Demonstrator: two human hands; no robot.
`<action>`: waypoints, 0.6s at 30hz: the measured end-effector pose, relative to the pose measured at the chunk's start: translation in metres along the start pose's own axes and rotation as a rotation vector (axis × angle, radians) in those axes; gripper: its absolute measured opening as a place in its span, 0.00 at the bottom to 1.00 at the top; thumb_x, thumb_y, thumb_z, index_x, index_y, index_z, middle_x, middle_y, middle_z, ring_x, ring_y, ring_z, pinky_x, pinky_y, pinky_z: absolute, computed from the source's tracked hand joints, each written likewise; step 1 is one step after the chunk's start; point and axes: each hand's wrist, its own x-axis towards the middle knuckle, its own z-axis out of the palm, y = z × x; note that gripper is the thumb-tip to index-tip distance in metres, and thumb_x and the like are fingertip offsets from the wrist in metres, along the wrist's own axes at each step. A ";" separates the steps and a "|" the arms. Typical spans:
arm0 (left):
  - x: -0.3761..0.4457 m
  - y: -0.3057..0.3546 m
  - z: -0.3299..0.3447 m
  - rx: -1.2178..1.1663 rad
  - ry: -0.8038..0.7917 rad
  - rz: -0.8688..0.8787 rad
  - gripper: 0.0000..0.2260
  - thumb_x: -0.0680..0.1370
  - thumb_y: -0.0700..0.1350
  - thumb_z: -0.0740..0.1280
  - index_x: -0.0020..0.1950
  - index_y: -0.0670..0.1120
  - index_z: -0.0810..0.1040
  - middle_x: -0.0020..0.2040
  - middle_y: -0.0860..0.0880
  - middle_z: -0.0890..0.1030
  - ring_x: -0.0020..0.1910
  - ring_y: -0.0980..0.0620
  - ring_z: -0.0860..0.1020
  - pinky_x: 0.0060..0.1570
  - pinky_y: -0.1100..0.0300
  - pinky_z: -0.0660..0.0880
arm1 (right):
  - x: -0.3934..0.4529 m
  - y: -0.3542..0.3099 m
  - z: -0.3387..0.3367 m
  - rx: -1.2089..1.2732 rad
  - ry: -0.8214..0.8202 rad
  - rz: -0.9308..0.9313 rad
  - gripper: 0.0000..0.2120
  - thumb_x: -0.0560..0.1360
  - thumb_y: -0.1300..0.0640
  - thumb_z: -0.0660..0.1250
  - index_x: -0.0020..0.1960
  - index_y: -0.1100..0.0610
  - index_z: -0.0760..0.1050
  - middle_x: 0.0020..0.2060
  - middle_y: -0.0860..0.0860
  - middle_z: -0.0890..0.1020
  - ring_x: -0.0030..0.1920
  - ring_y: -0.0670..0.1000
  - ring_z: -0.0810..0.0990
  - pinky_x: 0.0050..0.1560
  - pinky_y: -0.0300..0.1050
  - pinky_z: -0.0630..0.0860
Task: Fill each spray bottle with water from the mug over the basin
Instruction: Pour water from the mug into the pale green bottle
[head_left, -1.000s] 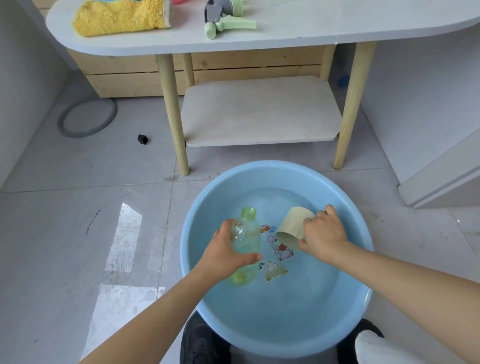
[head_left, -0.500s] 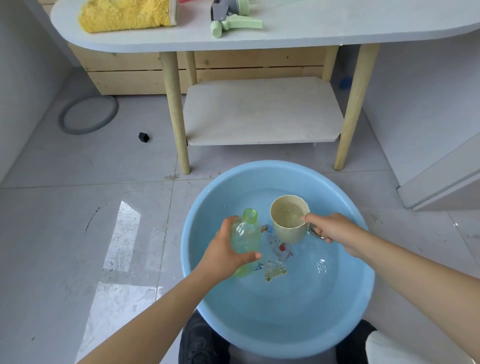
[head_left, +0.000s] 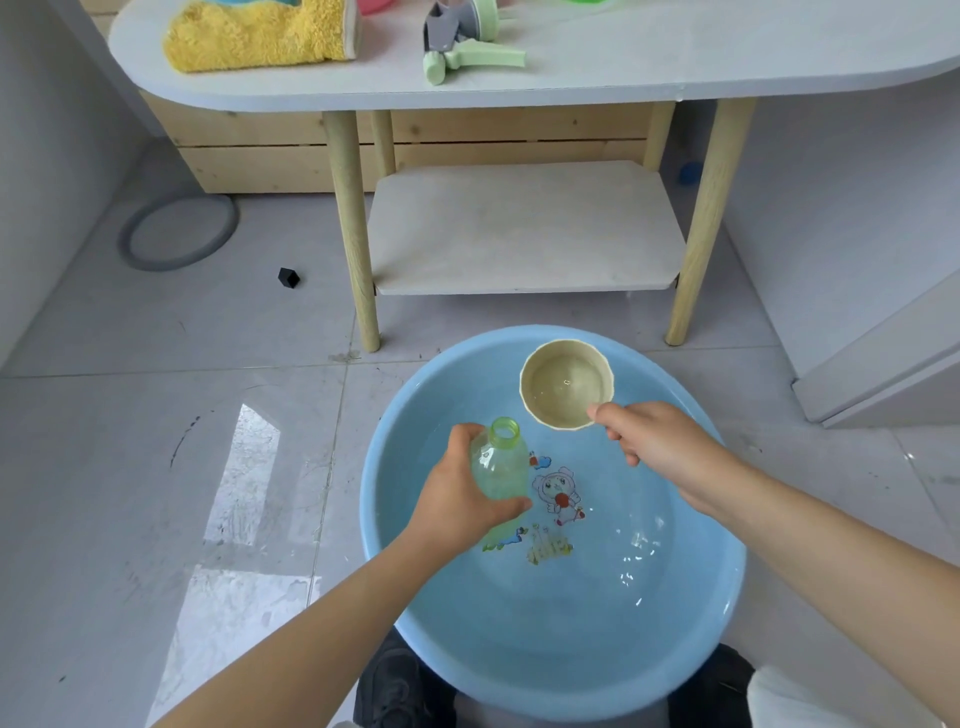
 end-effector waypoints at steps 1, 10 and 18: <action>0.000 0.000 0.000 -0.006 0.000 0.013 0.35 0.65 0.48 0.79 0.65 0.55 0.62 0.56 0.59 0.71 0.51 0.55 0.72 0.35 0.76 0.66 | -0.002 -0.001 0.001 -0.021 0.020 -0.032 0.18 0.75 0.45 0.64 0.38 0.58 0.68 0.32 0.53 0.66 0.36 0.53 0.67 0.42 0.46 0.64; 0.000 0.004 0.002 0.008 -0.009 0.067 0.37 0.64 0.51 0.80 0.67 0.55 0.64 0.58 0.60 0.72 0.55 0.58 0.70 0.50 0.66 0.66 | -0.018 -0.008 0.008 -0.189 0.208 -0.210 0.23 0.74 0.44 0.65 0.31 0.57 0.60 0.27 0.51 0.64 0.31 0.50 0.64 0.32 0.44 0.61; -0.001 0.005 0.004 0.032 -0.039 0.079 0.37 0.64 0.52 0.79 0.67 0.56 0.64 0.60 0.59 0.72 0.55 0.59 0.69 0.49 0.66 0.65 | -0.018 -0.010 0.013 -0.170 0.269 -0.340 0.25 0.73 0.46 0.67 0.34 0.66 0.65 0.25 0.50 0.64 0.29 0.50 0.63 0.36 0.44 0.62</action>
